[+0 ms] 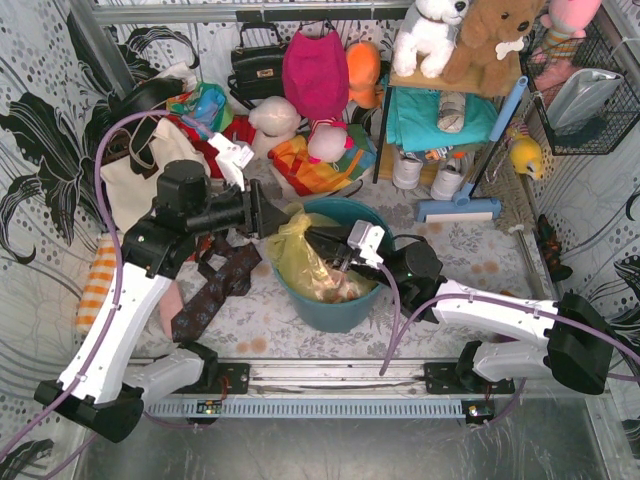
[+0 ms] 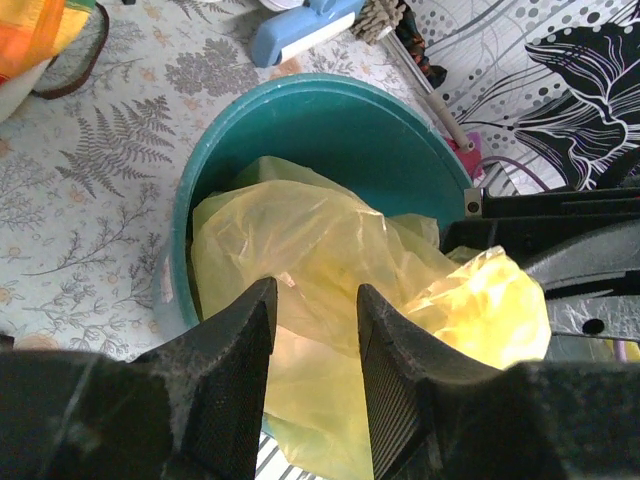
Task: Tie the trash bag
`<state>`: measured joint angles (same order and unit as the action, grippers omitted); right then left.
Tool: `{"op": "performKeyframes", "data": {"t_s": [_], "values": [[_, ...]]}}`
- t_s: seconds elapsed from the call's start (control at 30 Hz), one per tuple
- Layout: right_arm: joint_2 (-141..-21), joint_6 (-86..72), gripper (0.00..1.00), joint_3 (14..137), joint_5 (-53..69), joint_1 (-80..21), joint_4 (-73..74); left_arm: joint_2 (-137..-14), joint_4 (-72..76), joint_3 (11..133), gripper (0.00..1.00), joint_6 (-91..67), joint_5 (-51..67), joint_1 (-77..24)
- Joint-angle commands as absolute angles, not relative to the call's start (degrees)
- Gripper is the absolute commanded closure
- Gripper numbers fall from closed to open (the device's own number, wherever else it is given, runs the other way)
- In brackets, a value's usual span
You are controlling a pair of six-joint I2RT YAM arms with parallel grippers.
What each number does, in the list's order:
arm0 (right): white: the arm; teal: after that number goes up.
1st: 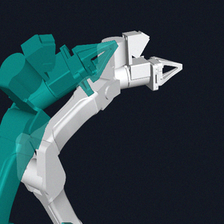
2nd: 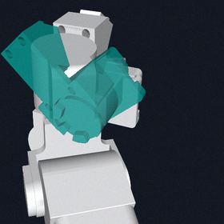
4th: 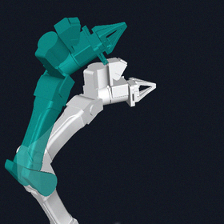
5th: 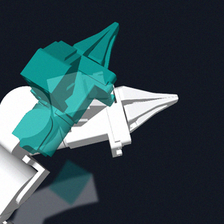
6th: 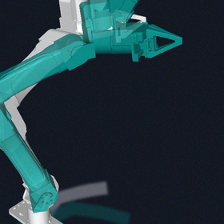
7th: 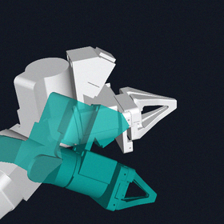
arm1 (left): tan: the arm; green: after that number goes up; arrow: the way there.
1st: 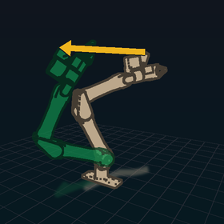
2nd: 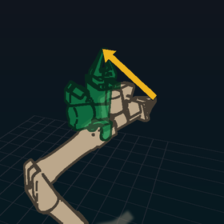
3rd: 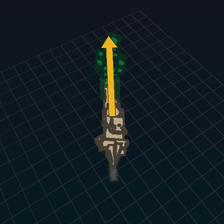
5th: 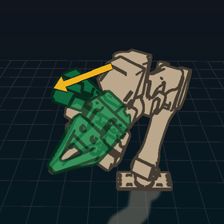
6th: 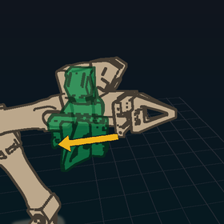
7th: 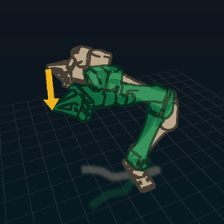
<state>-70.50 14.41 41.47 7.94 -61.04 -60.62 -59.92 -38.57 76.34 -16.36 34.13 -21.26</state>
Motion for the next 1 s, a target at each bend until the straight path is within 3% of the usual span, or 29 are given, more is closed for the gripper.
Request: {"op": "performKeyframes", "data": {"t_s": [0.0, 0.37, 0.97], "values": [[-69.33, 10.56, 0.94, 42.27, 16.25, -61.01, -60.91, -58.39, -34.80, 75.05, 0.54, -17.72, 34.43, -22.22], [-72.05, 12.11, 0.93, 45.97, 17.39, -61.07, -55.24, -57.28, -32.71, 75.29, 0.54, -19.44, 34.89, -22.67], [-75.92, 17.12, 0.93, 45.87, 2.32, -62.45, -68.92, -52.64, -34.44, 72.32, 0.54, -21.64, 32.14, -24.92]]}}
